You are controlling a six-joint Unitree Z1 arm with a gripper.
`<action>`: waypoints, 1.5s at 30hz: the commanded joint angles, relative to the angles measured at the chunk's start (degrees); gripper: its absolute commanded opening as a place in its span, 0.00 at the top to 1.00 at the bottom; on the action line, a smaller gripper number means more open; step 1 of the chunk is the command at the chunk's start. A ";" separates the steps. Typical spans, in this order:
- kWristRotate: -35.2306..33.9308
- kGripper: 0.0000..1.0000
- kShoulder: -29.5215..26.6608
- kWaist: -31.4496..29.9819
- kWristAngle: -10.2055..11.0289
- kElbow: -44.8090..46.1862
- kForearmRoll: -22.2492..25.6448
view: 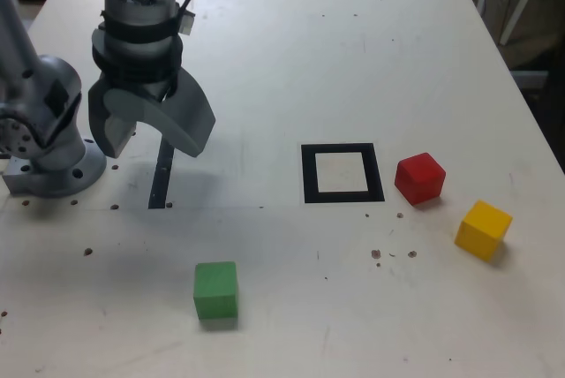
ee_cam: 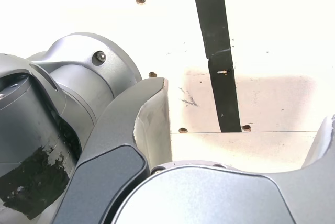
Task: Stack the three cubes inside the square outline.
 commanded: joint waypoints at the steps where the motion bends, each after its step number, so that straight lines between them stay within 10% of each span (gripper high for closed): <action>1: -0.18 0.00 0.51 -0.09 0.32 0.00 -0.18; 45: 4.30 0.00 5.42 -2.93 3.02 -13.61 4.44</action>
